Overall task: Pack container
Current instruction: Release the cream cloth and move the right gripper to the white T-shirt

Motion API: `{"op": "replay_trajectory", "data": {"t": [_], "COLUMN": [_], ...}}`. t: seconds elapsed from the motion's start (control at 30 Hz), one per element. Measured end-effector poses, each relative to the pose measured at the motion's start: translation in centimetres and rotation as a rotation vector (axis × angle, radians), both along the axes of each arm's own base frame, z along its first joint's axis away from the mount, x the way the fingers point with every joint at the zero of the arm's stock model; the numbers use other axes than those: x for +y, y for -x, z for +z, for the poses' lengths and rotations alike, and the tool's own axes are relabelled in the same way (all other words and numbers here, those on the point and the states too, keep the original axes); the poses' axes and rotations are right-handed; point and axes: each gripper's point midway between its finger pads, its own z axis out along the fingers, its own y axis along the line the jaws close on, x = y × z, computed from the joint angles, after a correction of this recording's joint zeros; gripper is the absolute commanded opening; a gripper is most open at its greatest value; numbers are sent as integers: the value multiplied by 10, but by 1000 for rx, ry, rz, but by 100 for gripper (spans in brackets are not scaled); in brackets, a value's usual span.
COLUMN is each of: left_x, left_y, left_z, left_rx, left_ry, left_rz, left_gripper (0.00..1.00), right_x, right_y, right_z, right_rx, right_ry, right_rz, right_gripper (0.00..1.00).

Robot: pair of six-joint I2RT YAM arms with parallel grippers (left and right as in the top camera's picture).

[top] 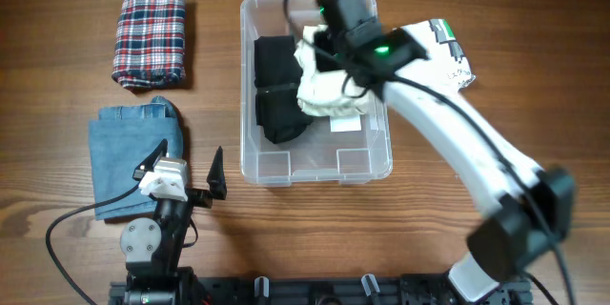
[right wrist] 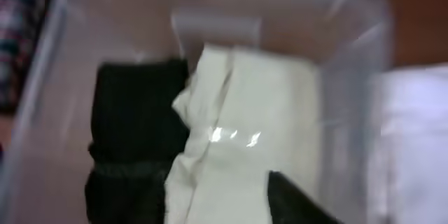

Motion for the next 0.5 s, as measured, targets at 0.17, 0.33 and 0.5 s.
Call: {"op": "replay_trajectory", "data": {"t": [0.17,0.33,0.5], "left_x": [0,0,0], "left_y": [0,0,0], "left_z": [0,0,0], "left_rx": [0,0,0], "left_ry": [0,0,0], "left_rz": [0,0,0], "left_gripper": [100,100,100], "right_x": [-81,-171,-212], "right_y": [-8,-19,-15], "right_z": [52,40,13], "right_rx": [-84,-7,112], "right_ry": [18,19,-47], "right_rz": [-172,-296,-266], "right_gripper": [77,79,82]}}
